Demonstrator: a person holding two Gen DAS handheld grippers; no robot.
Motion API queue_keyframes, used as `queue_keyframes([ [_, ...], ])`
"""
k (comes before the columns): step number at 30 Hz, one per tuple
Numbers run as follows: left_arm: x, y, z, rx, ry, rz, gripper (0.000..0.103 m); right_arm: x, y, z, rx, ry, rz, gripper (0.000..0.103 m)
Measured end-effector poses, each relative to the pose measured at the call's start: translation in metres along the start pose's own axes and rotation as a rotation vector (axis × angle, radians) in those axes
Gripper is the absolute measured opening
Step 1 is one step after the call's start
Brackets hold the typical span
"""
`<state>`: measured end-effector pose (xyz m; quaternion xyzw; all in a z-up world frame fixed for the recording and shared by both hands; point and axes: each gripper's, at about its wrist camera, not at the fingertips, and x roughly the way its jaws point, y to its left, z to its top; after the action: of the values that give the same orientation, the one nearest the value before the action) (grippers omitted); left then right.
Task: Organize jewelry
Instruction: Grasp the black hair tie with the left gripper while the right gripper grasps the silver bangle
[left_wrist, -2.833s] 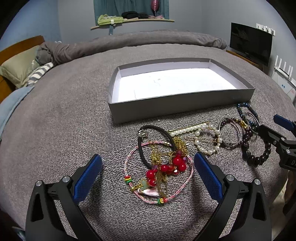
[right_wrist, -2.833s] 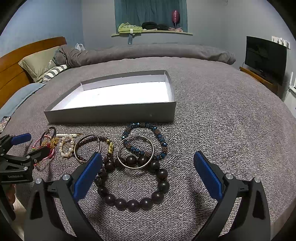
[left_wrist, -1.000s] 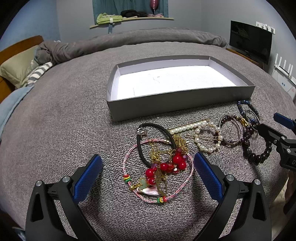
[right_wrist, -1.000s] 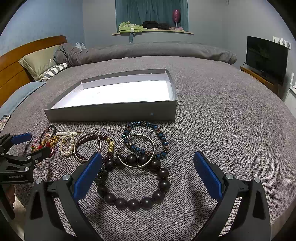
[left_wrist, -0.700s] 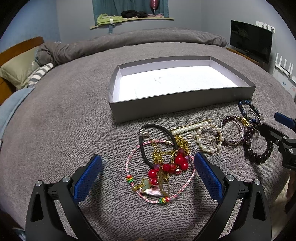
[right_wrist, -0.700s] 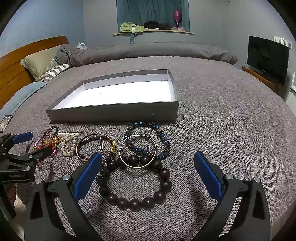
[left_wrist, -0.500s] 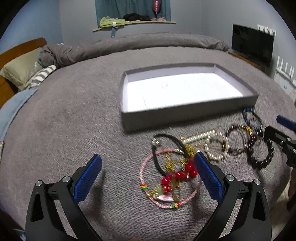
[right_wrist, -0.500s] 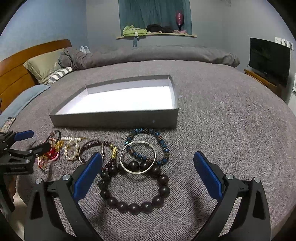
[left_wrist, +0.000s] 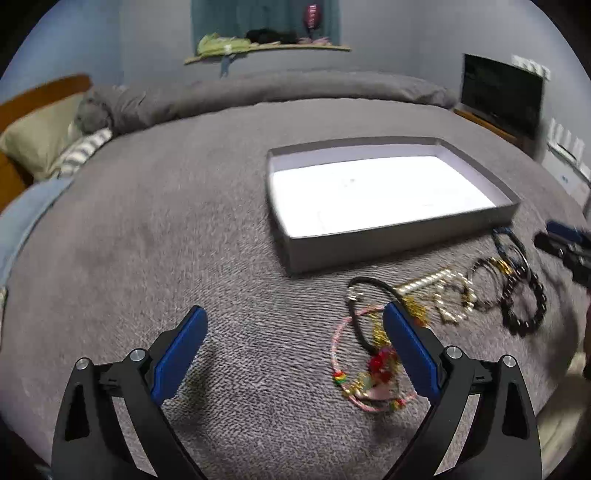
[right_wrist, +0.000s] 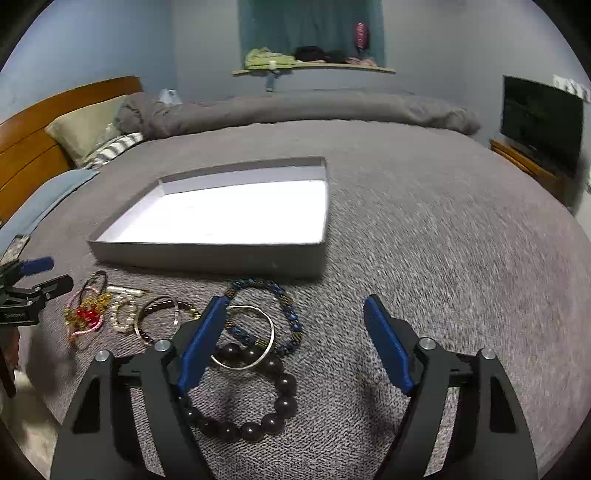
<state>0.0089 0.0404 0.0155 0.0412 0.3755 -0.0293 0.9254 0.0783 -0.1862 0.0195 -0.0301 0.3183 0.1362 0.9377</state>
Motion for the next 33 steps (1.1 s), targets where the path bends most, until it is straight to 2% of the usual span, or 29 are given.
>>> queue_keyframes([
  [4, 0.000, -0.013, -0.005, 0.046, 0.023, -0.084, 0.096, -0.002, 0.007, -0.004, -0.022, 0.011, 0.098, 0.068],
  [6, 0.005, -0.020, -0.007, 0.070, 0.038, -0.100, 0.086, 0.002, 0.011, -0.007, -0.013, 0.039, 0.142, 0.058],
  [8, 0.013, -0.018, -0.005, 0.072, 0.059, -0.109, 0.067, 0.005, 0.015, -0.009, -0.016, 0.053, 0.163, 0.048],
  [13, 0.021, -0.009, 0.004, 0.030, 0.071, -0.132, 0.062, 0.006, 0.023, -0.010, -0.026, 0.053, 0.183, 0.042],
  [17, 0.025, -0.013, 0.012, 0.034, 0.069, -0.132, 0.058, 0.010, 0.024, -0.011, -0.020, 0.079, 0.190, 0.041],
  [21, 0.032, -0.016, 0.016, 0.042, 0.082, -0.128, 0.046, 0.007, 0.028, -0.013, -0.036, 0.077, 0.193, 0.039],
  [25, 0.036, -0.017, 0.015, 0.043, 0.087, -0.128, 0.038, 0.009, 0.035, -0.016, -0.069, 0.090, 0.167, 0.039],
  [27, 0.038, -0.016, 0.015, 0.047, 0.092, -0.127, 0.025, 0.010, 0.037, -0.018, -0.080, 0.098, 0.169, 0.039],
  [30, 0.041, -0.013, 0.013, 0.044, 0.097, -0.129, 0.014, 0.011, 0.043, -0.019, -0.102, 0.100, 0.174, 0.039],
  [31, 0.042, -0.012, 0.013, 0.040, 0.098, -0.131, 0.013, 0.011, 0.045, -0.019, -0.109, 0.099, 0.175, 0.038],
  [33, 0.042, -0.011, 0.013, 0.035, 0.098, -0.133, 0.013, 0.014, 0.048, -0.019, -0.117, 0.106, 0.173, 0.030],
])
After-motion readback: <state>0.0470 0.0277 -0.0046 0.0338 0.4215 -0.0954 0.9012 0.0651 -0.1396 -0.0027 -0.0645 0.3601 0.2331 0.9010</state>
